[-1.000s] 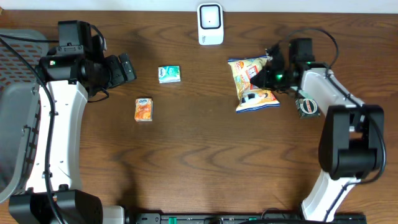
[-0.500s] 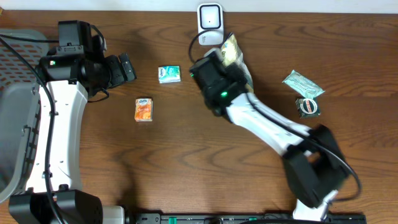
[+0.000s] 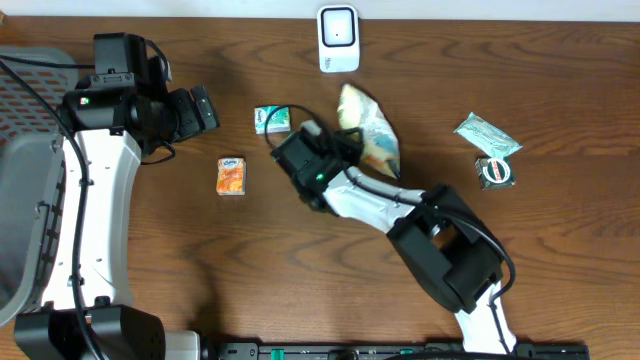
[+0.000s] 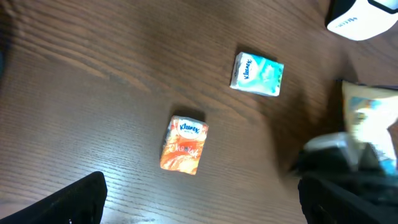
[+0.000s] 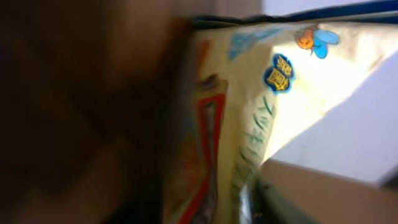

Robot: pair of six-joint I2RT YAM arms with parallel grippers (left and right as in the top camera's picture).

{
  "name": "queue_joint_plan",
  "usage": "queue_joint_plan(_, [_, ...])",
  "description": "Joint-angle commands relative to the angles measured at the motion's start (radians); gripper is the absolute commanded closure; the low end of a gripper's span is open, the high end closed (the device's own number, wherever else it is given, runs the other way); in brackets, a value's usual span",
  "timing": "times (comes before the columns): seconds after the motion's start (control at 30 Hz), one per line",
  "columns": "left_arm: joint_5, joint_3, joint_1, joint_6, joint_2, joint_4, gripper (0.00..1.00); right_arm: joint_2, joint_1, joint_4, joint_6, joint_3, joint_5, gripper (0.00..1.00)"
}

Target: Scan the item barcode

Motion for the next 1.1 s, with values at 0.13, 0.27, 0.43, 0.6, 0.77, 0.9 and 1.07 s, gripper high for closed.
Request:
queue_joint_plan(0.13, [-0.007, -0.002, 0.002, 0.013, 0.006, -0.001, 0.02, -0.009, 0.041, -0.019, 0.129, 0.008, -0.294, 0.51])
queue_joint_plan(0.27, [-0.007, -0.002, 0.002, 0.013, 0.006, -0.001, 0.02, -0.079, 0.030, -0.023, 0.281, 0.008, -0.426, 0.51])
queue_joint_plan(0.43, [-0.007, -0.002, 0.002, 0.013, 0.006, -0.001, 0.02, -0.294, -0.056, -0.048, 0.520, 0.008, -0.702, 0.56])
queue_joint_plan(0.6, [-0.007, -0.002, 0.002, 0.013, 0.006, -0.001, 0.02, -0.407, -0.200, -0.150, 0.742, 0.008, -0.925, 0.78])
queue_joint_plan(0.77, [-0.007, -0.002, 0.002, 0.013, 0.006, -0.001, 0.02, -0.364, -0.326, -0.282, 0.951, -0.007, -0.967, 0.99])
queue_joint_plan(0.9, [-0.007, -0.002, 0.002, 0.013, 0.006, -0.001, 0.02, -0.308, -0.344, -0.288, 1.023, -0.015, -1.019, 0.99])
queue_joint_plan(1.07, [-0.007, -0.002, 0.002, 0.013, 0.006, -0.001, 0.02, -0.242, -0.339, -0.291, 1.038, -0.015, -1.018, 0.99])
